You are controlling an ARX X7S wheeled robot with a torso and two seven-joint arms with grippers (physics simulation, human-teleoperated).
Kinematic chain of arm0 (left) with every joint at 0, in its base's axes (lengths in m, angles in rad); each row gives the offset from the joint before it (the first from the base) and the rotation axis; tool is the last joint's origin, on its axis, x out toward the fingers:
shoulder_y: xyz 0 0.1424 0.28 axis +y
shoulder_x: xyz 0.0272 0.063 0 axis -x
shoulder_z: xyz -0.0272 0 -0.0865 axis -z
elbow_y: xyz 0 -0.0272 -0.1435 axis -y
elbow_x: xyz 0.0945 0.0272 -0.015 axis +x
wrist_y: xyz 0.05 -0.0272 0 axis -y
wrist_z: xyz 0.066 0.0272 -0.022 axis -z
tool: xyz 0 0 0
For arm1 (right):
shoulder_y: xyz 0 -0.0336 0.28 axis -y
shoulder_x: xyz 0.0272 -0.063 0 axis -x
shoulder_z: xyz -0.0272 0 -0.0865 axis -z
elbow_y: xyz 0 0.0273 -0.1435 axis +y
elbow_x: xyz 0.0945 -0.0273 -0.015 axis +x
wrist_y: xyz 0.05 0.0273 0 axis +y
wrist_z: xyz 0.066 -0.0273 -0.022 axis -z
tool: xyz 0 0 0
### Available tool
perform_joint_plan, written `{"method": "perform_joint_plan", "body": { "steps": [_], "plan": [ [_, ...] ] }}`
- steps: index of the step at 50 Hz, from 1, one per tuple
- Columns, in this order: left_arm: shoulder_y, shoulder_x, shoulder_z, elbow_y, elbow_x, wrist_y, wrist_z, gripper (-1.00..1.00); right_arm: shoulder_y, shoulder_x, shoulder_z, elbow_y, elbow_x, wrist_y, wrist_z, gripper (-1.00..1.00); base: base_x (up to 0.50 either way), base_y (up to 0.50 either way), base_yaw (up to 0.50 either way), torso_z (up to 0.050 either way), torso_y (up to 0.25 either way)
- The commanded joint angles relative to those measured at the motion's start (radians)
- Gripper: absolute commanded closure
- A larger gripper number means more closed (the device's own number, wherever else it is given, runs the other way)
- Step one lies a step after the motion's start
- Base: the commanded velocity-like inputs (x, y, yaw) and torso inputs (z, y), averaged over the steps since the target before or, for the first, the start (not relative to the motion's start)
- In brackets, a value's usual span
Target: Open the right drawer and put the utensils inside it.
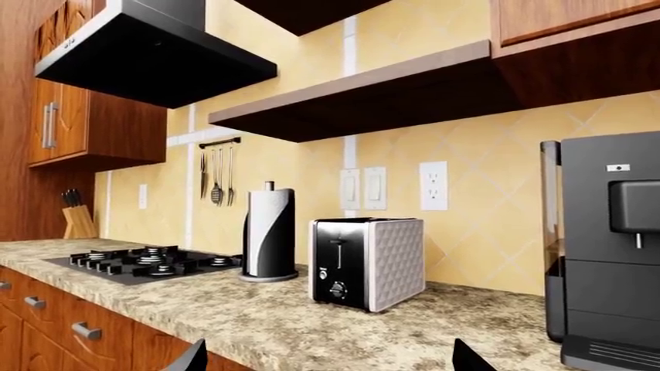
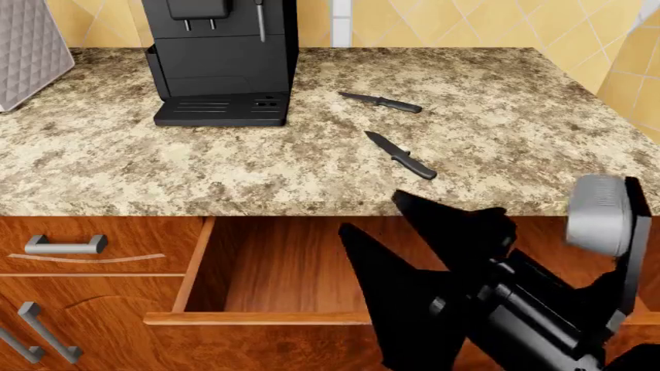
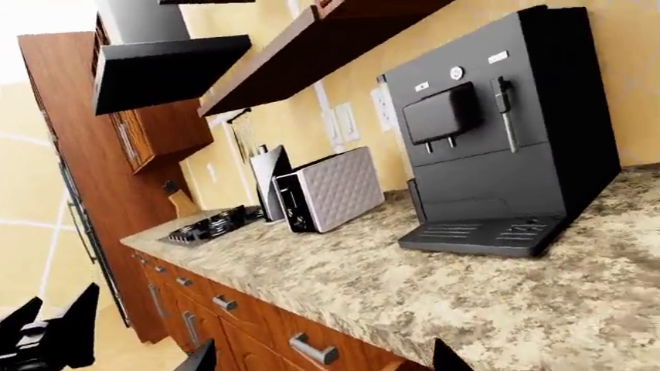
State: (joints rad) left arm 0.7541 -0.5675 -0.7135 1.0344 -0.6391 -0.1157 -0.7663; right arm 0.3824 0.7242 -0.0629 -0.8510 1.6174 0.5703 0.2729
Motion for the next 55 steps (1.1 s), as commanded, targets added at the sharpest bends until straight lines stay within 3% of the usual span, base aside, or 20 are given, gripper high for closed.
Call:
{"method": "perform_joint_plan", "body": {
  "steps": [1,14,27,43,55],
  "plan": [
    [0.003,0.002,-0.01,0.003,-0.004,0.0,0.004,-1.0,0.503,0.006,-0.13,0.059,0.034,0.125,0.362,-1.0,0.0,0.0,0.0,0.0,0.0],
    [0.008,0.021,-0.03,0.004,-0.009,0.004,0.021,-1.0,1.16,-0.094,-0.366,0.374,0.057,0.409,0.622,-1.0,0.0,0.0,0.0,0.0,0.0],
    [0.014,0.044,-0.056,0.007,-0.018,0.006,0.04,-1.0,1.509,-0.219,-0.539,0.782,-0.186,0.537,0.446,-1.0,0.0,0.0,0.0,0.0,0.0],
    [-0.004,0.073,-0.048,-0.007,-0.003,-0.003,0.073,-1.0,1.659,-0.283,-0.684,1.137,-0.44,0.49,0.244,-1.0,0.0,0.0,0.0,0.0,0.0],
    [0.001,0.083,-0.072,0.001,-0.015,-0.003,0.08,-1.0,1.684,-0.287,-0.69,1.125,-0.429,0.519,0.235,-1.0,0.04,-0.1,0.0,0.0,0.0]
  ]
}}
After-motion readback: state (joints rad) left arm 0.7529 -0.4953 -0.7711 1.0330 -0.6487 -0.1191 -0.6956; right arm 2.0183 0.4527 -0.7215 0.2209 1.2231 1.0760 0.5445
